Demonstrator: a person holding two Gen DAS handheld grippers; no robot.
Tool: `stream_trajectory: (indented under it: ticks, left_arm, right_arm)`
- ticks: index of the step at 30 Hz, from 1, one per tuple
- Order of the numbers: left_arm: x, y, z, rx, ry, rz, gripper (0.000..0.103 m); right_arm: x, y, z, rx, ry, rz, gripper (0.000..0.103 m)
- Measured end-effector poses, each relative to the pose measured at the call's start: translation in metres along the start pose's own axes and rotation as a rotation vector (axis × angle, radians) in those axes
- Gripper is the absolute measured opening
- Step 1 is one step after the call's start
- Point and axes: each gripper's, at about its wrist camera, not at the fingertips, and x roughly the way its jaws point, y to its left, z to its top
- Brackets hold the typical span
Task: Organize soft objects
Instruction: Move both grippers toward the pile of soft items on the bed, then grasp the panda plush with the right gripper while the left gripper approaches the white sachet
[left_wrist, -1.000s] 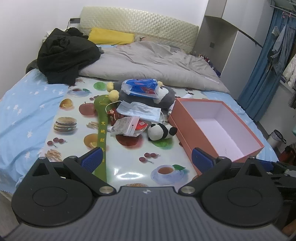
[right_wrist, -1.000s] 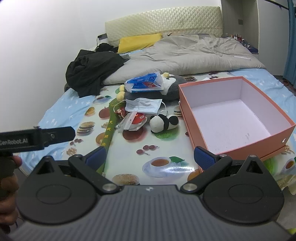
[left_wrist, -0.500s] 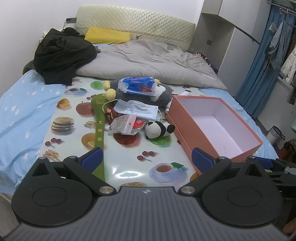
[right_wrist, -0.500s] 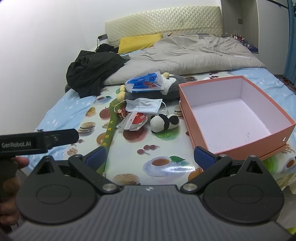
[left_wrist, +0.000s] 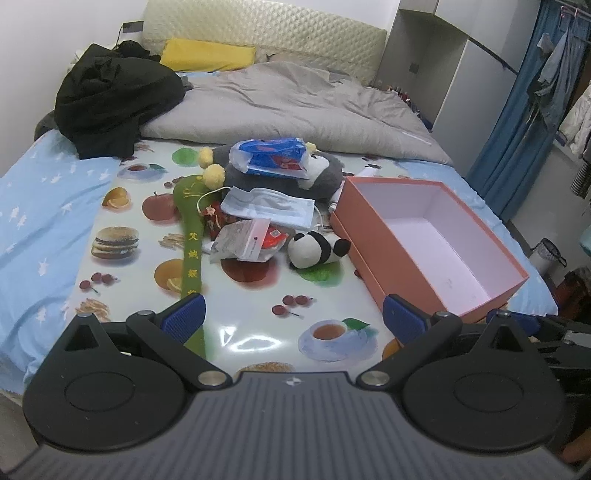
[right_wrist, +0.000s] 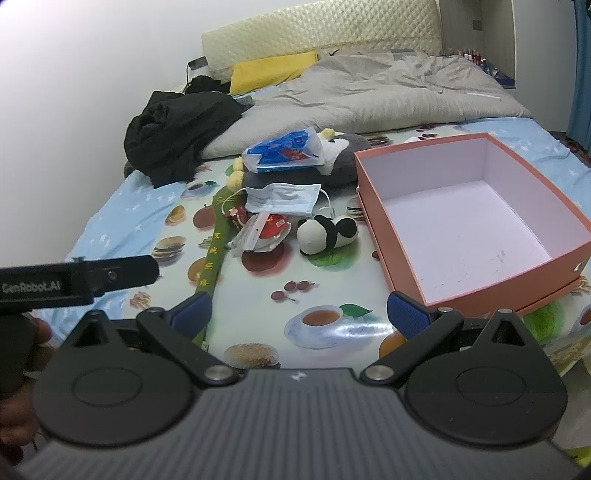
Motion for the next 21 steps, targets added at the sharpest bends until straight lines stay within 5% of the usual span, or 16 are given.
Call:
stream_trajectory:
  ticks: [21]
  left_arm:
    - [0.078, 0.03, 0.034, -0.05, 0.075, 0.01, 0.103]
  right_arm:
    - [0.074, -0.009, 0.031, 0.084, 0.101, -0.021, 0.103]
